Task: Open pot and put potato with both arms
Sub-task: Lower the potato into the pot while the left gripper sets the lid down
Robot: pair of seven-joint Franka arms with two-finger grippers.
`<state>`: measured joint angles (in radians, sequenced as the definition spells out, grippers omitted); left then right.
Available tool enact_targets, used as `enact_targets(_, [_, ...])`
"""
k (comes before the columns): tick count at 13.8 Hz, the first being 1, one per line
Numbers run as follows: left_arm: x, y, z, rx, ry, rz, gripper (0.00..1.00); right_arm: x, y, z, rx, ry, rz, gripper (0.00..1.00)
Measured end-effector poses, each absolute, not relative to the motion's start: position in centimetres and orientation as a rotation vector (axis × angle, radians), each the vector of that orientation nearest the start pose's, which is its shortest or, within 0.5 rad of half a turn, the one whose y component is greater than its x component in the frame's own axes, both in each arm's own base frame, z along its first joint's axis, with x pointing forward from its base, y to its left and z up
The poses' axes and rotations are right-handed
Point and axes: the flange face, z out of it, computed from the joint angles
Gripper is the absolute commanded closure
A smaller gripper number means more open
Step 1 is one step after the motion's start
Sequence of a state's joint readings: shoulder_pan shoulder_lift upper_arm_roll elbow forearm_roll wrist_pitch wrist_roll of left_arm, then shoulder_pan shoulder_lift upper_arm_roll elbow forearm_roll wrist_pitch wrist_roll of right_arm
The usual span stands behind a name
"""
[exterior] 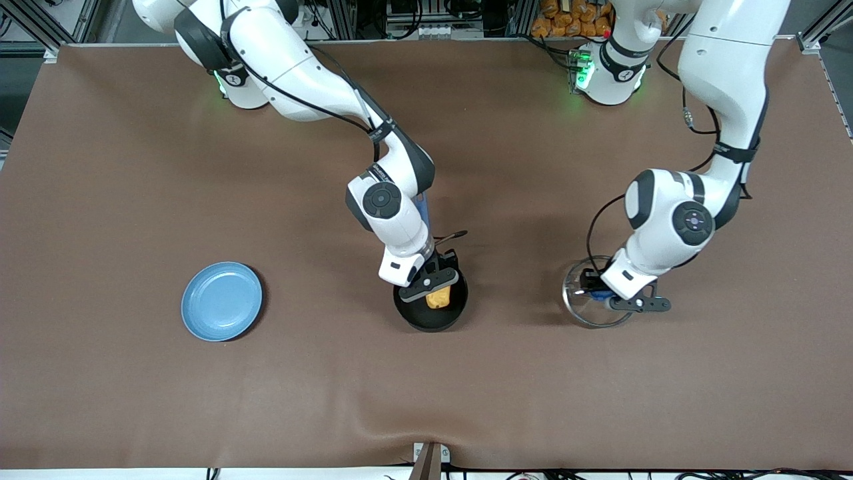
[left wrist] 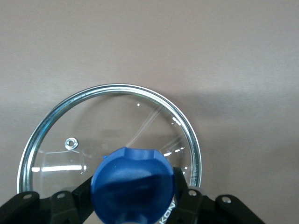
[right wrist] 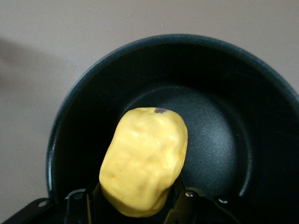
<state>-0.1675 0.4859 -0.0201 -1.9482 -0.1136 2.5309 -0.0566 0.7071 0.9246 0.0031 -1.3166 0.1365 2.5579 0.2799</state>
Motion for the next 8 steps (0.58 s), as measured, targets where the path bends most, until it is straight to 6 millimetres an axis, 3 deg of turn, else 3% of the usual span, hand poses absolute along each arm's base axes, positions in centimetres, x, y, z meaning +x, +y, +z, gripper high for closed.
enact_targets(1, [62.02,-11.27,23.72,-3.227,0.062,-0.138,0.24,58.80,49.99,20.55,-2.855,-0.468,-0.344,1.00])
enact_targets(2, [61.98,-11.28,23.64,-3.228,0.065,-0.136,0.23,59.04,49.90,20.42,-2.858,-0.466,-0.351,1.00])
enact_targets(4, [61.87,-11.61,23.47,-3.230,0.073,-0.131,0.01,59.27,49.75,19.91,-2.865,-0.464,-0.353,1.00])
enact_targets(6, [61.87,-11.84,23.51,-3.231,0.078,-0.137,0.00,59.27,49.71,19.64,-2.869,-0.465,-0.351,0.44])
enact_targets(8, [62.04,-11.90,23.84,-3.231,0.086,-0.160,0.00,59.34,49.72,19.73,-2.868,-0.463,-0.354,0.00])
